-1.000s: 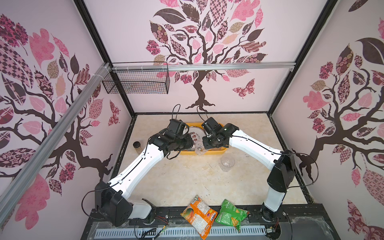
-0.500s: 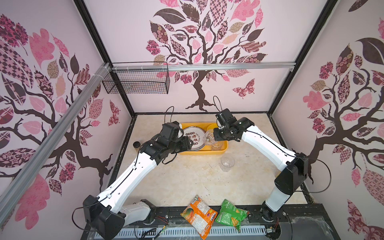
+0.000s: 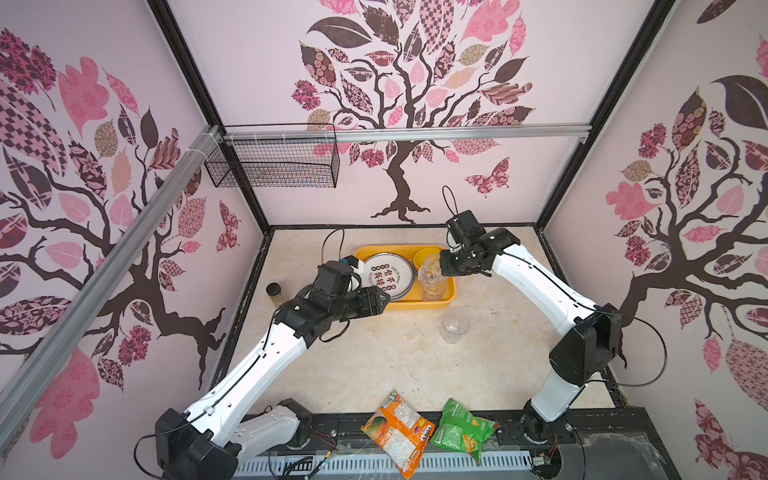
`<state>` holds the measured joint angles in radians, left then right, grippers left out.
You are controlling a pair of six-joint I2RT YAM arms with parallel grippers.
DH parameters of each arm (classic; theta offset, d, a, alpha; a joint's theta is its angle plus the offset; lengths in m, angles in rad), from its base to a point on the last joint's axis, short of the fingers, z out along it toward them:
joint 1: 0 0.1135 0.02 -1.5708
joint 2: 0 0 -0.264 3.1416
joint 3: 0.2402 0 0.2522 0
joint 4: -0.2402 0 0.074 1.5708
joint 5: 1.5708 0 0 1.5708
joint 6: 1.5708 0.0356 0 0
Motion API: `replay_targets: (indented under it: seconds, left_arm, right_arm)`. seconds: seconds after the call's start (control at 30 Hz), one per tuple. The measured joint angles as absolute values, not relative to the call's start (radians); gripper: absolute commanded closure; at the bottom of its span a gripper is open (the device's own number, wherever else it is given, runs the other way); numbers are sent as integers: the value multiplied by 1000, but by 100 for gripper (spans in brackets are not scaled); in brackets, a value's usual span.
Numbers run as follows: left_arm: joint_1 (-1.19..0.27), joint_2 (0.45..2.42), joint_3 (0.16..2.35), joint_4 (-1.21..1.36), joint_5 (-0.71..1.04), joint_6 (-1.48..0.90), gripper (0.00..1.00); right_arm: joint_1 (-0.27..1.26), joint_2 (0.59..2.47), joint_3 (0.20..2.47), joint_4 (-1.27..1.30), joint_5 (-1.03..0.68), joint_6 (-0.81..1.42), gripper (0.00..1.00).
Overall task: Place the mixed dishes into the plastic bin
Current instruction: 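Lower the cup onto the bin's cup with the right gripper while the left draws back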
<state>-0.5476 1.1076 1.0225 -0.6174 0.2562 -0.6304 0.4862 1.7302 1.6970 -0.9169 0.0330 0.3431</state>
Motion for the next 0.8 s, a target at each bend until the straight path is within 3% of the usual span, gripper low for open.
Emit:
replay_targets:
  seconds: [0.8]
  left_arm:
    - [-543, 1109, 966, -602, 271, -628, 30]
  right_arm:
    - [462, 1820, 1697, -947, 59, 324, 98]
